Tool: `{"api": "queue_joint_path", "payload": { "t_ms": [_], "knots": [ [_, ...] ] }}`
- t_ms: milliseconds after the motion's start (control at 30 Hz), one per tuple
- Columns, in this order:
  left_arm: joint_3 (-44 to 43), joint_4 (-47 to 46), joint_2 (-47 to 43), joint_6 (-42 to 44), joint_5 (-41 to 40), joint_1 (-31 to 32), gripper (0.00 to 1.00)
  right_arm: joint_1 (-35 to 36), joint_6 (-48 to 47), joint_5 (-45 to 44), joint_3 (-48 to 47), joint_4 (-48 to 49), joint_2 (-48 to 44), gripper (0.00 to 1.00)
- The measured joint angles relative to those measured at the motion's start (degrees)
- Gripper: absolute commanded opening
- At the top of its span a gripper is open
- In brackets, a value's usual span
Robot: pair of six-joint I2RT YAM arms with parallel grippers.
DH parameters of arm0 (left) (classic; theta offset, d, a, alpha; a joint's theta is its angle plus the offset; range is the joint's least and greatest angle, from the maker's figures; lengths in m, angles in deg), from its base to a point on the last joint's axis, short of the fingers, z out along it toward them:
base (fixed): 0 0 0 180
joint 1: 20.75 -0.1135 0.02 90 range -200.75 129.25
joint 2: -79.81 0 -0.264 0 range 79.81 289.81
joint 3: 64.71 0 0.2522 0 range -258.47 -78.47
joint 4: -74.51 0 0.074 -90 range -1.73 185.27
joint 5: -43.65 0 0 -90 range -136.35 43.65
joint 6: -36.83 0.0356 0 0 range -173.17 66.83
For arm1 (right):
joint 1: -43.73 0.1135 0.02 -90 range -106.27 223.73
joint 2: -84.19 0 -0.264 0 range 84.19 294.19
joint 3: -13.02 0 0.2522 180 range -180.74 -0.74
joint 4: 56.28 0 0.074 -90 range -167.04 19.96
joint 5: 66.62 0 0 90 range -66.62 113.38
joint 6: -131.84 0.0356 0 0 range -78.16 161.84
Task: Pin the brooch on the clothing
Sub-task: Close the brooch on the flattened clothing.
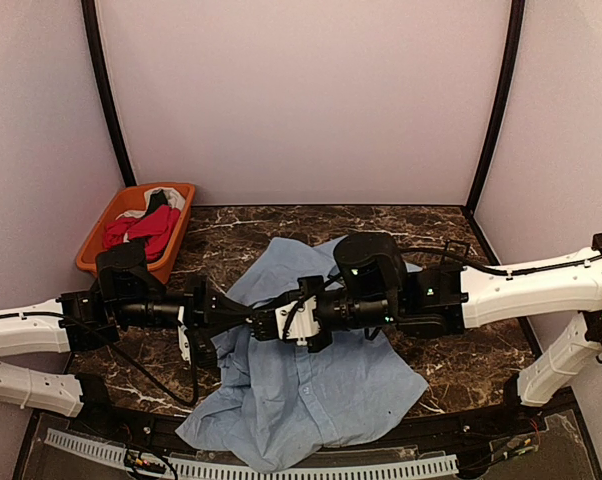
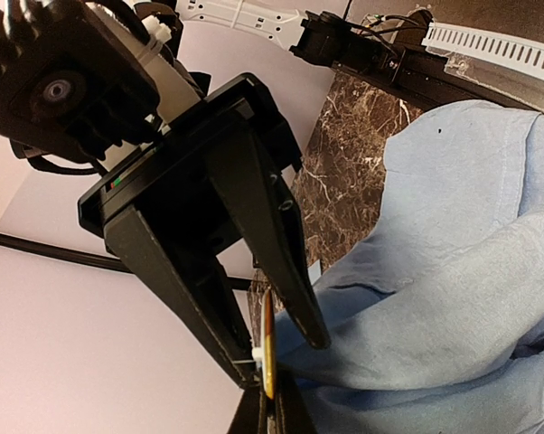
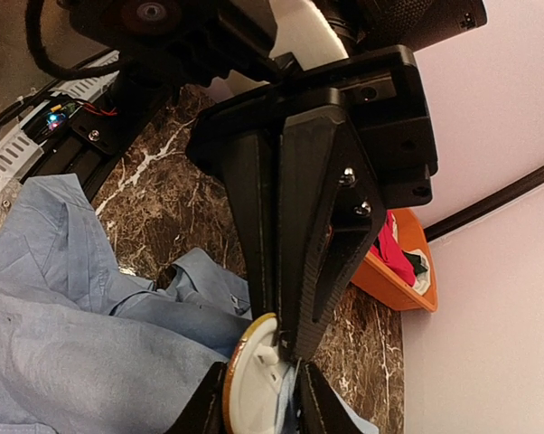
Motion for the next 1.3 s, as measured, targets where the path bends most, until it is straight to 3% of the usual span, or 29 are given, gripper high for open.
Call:
{"api": "queue_joint_path", "payload": {
  "t_ms": [700, 1133, 1300],
  "knots": [
    [-0.1, -0.8, 0.0, -0.1, 0.2, 0.2, 0.01, 0.0, 0.0, 0.2, 3.7, 4.8, -2.4, 0.19],
    [-0.1, -0.2, 0.2, -1.9, 0.4, 0.2, 0.01, 0.6, -3.2, -0.3, 4.0, 5.4, -2.6, 0.00],
    [-0.1, 0.2, 0.3, -2.2, 0.6, 0.3, 0.01, 1.4, -5.2, -1.5, 4.8, 6.1, -2.8, 0.00]
  ]
}}
